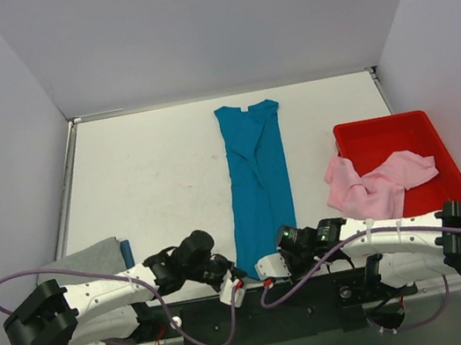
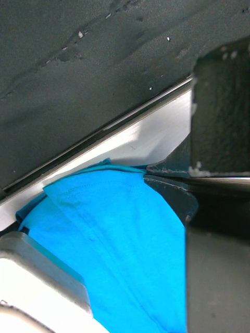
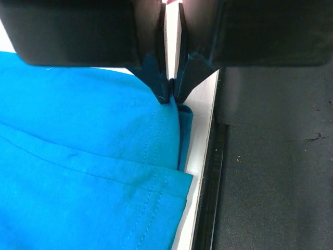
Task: Fold and stack the t-shirts
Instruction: Grab the bottom of the folded rectangular tshirt with both arms, then fold the folded rectangular tshirt in 1/3 of the way
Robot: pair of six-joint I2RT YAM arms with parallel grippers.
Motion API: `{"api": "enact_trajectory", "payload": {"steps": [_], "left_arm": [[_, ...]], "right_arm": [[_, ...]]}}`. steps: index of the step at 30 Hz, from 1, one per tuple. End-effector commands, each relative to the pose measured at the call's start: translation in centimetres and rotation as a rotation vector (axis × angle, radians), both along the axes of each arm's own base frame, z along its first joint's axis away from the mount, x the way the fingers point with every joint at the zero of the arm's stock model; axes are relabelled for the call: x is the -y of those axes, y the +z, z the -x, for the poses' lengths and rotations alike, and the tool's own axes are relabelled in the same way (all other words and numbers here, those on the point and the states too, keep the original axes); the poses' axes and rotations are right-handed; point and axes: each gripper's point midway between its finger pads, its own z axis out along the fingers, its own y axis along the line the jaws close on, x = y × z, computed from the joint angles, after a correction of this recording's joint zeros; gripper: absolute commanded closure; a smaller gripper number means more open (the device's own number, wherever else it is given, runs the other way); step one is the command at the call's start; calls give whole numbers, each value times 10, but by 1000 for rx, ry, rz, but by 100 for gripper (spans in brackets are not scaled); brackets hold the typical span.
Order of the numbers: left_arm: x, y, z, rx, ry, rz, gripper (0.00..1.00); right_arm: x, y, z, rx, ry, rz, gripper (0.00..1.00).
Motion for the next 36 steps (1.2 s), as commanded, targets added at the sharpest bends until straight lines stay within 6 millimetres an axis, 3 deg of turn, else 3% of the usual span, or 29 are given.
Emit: {"api": "enact_trajectory", "payload": {"steps": [1, 5, 8, 12, 15, 16, 20, 21, 22, 23, 24, 25, 26, 29, 30, 31, 36], "left_arm": [[6, 9, -9, -47, 88, 21, 100], [16, 36, -25, -104, 219, 49, 100], [19, 55, -55, -134, 369, 63, 100], [25, 74, -88, -208, 526, 92, 100], [33, 94, -120, -239, 640, 165, 100], [34, 101, -139, -245, 680, 191, 100], [37, 106, -186, -260, 761, 216, 100], [39, 96, -194, -273, 769, 194, 100], [41, 107, -208, -267, 779, 221, 100], [45, 98, -215, -286, 783, 198, 100], [47, 109, -228, -276, 792, 223, 100], [49, 103, -237, -274, 804, 210, 100], [51, 110, -248, -252, 807, 224, 100], [51, 102, -268, -239, 830, 205, 100], [54, 107, -275, -233, 834, 214, 100], [54, 104, -282, -236, 844, 208, 100], [52, 92, -302, -228, 888, 192, 100]], "right_arm": [[8, 1, 3, -8, -33, 26, 100], [-6, 37, -16, 4, -179, -157, 100], [-4, 67, -47, 18, -359, -275, 100], [-1, 97, -78, 55, -438, -356, 100], [6, 99, -101, 27, -510, -373, 100], [2, 100, -106, -2, -516, -378, 100], [19, 103, -150, 0, -637, -364, 100], [22, 111, -164, 15, -664, -382, 100], [22, 108, -173, 7, -689, -381, 100], [22, 114, -184, 11, -704, -396, 100], [22, 111, -191, 1, -710, -389, 100], [22, 115, -200, 14, -718, -390, 100], [23, 109, -204, 2, -721, -374, 100], [23, 106, -225, -4, -742, -366, 100], [23, 97, -229, -26, -752, -349, 100], [22, 102, -237, -20, -754, -362, 100], [27, 91, -271, -35, -824, -337, 100]]}}
